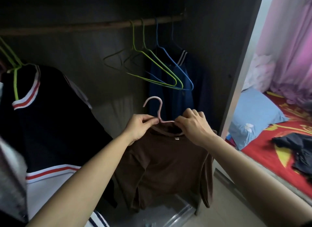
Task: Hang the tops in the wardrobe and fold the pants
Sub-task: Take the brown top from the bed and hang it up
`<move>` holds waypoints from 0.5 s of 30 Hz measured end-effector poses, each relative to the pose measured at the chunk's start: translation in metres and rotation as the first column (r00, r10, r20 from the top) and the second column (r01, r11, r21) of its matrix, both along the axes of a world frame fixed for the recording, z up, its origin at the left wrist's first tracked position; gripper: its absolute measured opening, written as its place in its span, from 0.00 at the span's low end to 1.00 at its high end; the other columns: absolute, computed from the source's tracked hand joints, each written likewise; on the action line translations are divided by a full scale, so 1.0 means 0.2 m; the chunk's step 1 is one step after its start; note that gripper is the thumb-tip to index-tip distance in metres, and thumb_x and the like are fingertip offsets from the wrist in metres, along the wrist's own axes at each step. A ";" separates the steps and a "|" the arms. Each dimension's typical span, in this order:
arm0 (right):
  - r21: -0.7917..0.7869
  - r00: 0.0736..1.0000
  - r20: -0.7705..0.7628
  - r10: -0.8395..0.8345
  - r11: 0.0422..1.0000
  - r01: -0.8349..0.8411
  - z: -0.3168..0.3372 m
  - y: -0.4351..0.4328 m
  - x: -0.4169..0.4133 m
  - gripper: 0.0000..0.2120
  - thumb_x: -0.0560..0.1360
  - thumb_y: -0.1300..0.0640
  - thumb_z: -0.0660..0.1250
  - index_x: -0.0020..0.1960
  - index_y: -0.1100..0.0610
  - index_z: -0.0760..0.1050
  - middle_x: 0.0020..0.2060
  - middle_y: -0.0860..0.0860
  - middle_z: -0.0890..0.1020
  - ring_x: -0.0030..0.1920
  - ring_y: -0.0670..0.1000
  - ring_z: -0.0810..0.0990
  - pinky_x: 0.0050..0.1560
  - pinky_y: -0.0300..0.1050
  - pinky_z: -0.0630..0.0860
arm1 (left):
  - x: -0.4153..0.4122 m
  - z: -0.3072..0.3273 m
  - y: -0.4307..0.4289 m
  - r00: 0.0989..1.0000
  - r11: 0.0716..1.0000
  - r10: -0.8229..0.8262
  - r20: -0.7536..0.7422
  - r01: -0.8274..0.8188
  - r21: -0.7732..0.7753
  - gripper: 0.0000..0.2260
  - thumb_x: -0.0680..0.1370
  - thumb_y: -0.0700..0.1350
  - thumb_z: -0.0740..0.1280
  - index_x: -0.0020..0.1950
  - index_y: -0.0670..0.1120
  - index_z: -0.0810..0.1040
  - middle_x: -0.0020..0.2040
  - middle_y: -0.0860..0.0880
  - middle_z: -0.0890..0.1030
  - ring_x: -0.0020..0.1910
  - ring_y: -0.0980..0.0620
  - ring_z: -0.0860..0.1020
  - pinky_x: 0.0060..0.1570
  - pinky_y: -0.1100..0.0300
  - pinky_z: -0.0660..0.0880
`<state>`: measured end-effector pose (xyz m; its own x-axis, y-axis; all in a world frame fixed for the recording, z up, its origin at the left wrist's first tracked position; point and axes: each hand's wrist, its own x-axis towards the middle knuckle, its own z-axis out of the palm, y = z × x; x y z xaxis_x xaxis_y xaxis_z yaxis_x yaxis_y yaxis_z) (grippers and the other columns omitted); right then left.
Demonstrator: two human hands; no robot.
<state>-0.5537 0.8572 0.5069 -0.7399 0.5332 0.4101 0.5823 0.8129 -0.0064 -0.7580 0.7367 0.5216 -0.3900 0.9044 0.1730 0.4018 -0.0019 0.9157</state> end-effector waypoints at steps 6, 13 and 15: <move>-0.002 0.981 0.133 -0.143 0.989 0.145 0.02 0.12 0.11 0.15 0.82 0.43 0.54 0.60 0.40 0.78 0.56 0.50 0.73 0.56 0.55 0.71 0.55 0.52 0.66 | -0.21 0.02 -0.05 0.976 0.968 0.220 -0.005 -0.217 0.127 0.04 0.77 0.46 0.71 0.49 0.48 0.85 0.43 0.53 0.85 0.43 0.60 0.80 0.48 0.64 0.74; -0.229 0.975 -0.155 0.158 0.954 -0.191 0.11 0.06 0.01 0.13 0.82 0.45 0.58 0.59 0.49 0.77 0.52 0.48 0.74 0.53 0.52 0.76 0.54 0.48 0.74 | -0.20 0.09 -0.03 0.970 0.953 0.239 -0.035 -0.227 0.200 0.04 0.79 0.48 0.68 0.49 0.53 0.83 0.46 0.55 0.84 0.49 0.58 0.80 0.54 0.65 0.74; -0.316 0.982 -0.108 0.153 0.932 -0.179 0.13 0.09 0.03 0.12 0.82 0.47 0.58 0.57 0.50 0.77 0.49 0.48 0.75 0.50 0.51 0.78 0.51 0.49 0.75 | -0.25 0.11 -0.06 0.942 0.914 0.334 -0.026 -0.317 0.253 0.05 0.78 0.50 0.70 0.48 0.51 0.84 0.46 0.52 0.84 0.49 0.54 0.81 0.54 0.58 0.75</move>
<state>-0.5485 0.8752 0.5324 -0.8012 0.5191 0.2979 0.4259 0.8442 -0.3255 -0.8077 0.7254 0.5445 -0.6352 0.6568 0.4064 0.4786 -0.0783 0.8745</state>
